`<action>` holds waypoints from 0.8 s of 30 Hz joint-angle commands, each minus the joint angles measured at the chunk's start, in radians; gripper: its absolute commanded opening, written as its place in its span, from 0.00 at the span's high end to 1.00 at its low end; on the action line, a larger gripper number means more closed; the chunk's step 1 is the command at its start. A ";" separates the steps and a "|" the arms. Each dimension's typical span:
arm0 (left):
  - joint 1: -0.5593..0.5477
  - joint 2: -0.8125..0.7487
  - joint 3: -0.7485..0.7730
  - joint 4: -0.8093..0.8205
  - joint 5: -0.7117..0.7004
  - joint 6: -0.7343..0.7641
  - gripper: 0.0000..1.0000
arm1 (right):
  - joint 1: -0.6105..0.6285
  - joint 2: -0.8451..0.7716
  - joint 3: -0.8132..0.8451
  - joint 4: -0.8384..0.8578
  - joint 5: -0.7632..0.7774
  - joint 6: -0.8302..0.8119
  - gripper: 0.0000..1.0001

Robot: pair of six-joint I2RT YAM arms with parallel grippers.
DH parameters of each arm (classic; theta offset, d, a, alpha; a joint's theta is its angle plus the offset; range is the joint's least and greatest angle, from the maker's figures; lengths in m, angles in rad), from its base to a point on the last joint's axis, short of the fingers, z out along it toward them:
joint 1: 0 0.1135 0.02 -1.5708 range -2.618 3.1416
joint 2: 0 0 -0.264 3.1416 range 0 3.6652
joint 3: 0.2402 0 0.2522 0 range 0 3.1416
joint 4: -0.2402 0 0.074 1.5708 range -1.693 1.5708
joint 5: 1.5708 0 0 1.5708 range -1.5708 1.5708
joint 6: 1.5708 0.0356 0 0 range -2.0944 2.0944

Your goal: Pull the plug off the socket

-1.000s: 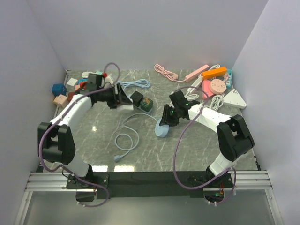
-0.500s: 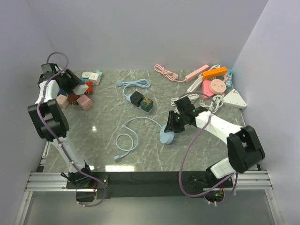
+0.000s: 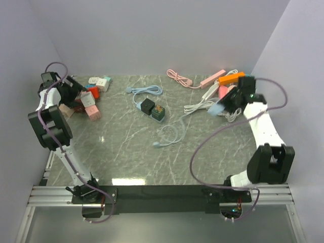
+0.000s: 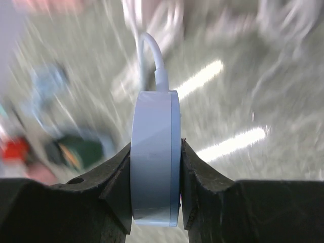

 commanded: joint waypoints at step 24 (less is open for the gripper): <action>-0.141 -0.539 -0.440 0.047 0.322 0.046 0.01 | -0.232 0.609 0.553 0.610 0.039 0.445 1.00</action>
